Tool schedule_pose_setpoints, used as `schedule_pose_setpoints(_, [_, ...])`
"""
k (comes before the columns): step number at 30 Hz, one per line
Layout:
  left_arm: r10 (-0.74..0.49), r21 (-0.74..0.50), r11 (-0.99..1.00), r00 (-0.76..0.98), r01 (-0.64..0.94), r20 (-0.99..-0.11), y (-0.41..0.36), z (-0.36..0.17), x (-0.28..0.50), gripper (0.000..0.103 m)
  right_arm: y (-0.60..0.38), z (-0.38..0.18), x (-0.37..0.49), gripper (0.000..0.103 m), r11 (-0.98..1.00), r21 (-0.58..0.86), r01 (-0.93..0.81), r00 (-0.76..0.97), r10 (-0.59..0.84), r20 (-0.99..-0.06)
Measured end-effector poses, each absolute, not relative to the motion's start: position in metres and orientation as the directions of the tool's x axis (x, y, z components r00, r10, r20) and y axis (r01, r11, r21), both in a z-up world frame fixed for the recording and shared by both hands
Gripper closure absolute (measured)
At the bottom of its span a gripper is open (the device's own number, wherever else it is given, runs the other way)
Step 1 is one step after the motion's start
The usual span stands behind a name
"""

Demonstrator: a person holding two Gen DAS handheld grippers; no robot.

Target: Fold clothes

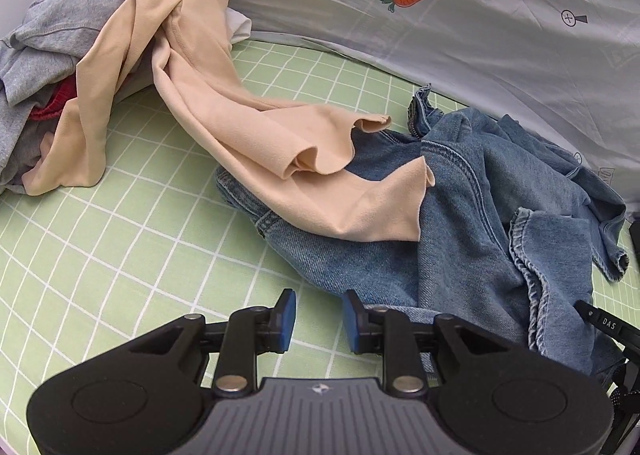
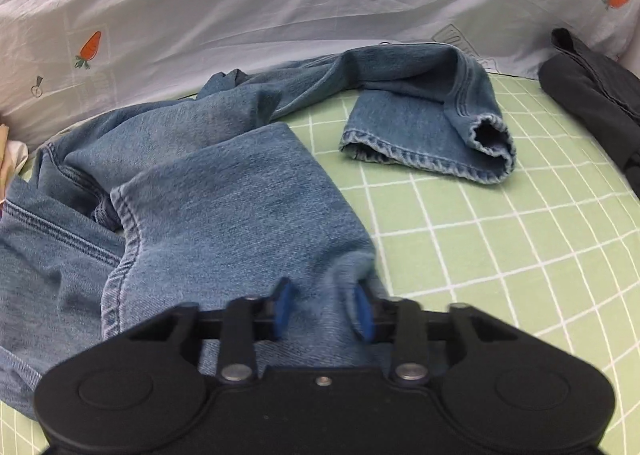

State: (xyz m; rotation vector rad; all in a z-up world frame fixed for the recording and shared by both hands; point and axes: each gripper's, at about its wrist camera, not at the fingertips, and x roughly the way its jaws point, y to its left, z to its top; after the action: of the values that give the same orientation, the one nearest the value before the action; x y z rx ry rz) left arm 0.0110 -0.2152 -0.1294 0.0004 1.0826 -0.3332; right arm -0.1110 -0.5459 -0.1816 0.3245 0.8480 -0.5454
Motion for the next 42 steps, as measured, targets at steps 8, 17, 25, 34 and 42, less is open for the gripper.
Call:
schedule_pose_setpoints(8, [-0.284, -0.177, 0.946, 0.433, 0.272, -0.855, -0.211, -0.126, 0.012, 0.075, -0.626, -0.170, -0.209, 0.096, 0.481, -0.222, 0.848, 0.182, -0.658, -0.730])
schedule_pose_setpoints(17, [-0.315, -0.244, 0.946, 0.420, 0.214, -0.851, -0.191, -0.132, 0.023, 0.074, -0.632, -0.153, -0.247, 0.041, 0.355, -0.393, 0.848, 0.012, -0.755, -0.655])
schedule_pose_setpoints(25, [-0.352, -0.318, 0.936, 0.476, 0.154, -0.806, -0.175, -0.124, 0.061, 0.064, -0.515, -0.157, -0.155, 0.029, 0.658, -0.262, 0.706, 0.314, -0.622, -0.717])
schedule_pose_setpoints(34, [-0.387, -0.344, 0.922, 0.436, 0.177, -0.812, -0.160, -0.137, 0.133, 0.055, -0.413, -0.178, -0.086, 0.021, 0.744, -0.247, 0.621, 0.347, -0.543, -0.764])
schedule_pose_setpoints(42, [-0.451, -0.407, 0.893, 0.389, 0.193, -0.803, -0.134, -0.154, 0.162, 0.087, -0.365, -0.191, -0.061, 0.021, 0.712, -0.283, 0.643, 0.288, -0.567, -0.772])
